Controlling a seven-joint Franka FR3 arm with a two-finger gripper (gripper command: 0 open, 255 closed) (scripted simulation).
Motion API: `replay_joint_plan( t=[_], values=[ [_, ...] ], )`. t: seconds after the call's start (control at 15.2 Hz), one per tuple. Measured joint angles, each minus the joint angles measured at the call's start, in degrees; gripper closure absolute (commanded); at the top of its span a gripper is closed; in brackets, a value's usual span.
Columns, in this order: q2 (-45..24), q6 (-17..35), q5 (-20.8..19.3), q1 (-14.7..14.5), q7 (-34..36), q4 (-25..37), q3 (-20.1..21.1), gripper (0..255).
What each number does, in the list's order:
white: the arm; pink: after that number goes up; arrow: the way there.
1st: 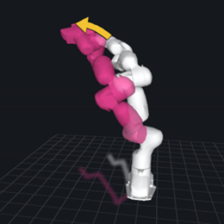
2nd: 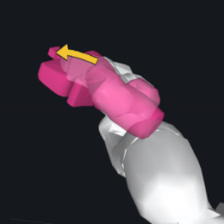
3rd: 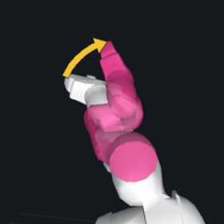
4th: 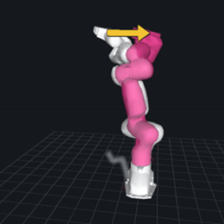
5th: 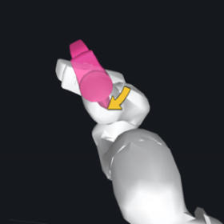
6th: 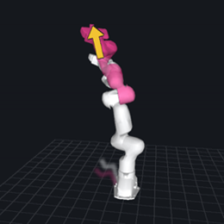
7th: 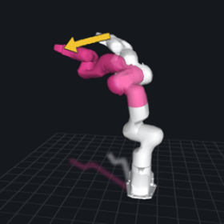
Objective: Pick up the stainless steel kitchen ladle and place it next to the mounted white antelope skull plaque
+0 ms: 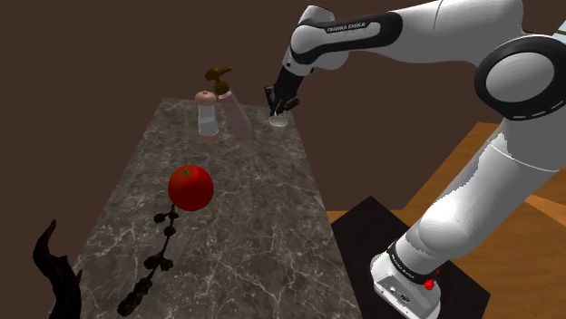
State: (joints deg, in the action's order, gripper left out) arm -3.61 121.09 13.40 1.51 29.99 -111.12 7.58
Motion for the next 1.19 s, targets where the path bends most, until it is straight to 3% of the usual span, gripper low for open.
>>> replay_joint_plan(
  t=[1.19],
  values=[
    [1.7, -13.5, -1.1, 0.3, 2.7, 12.0, -0.3, 255]
  ],
)
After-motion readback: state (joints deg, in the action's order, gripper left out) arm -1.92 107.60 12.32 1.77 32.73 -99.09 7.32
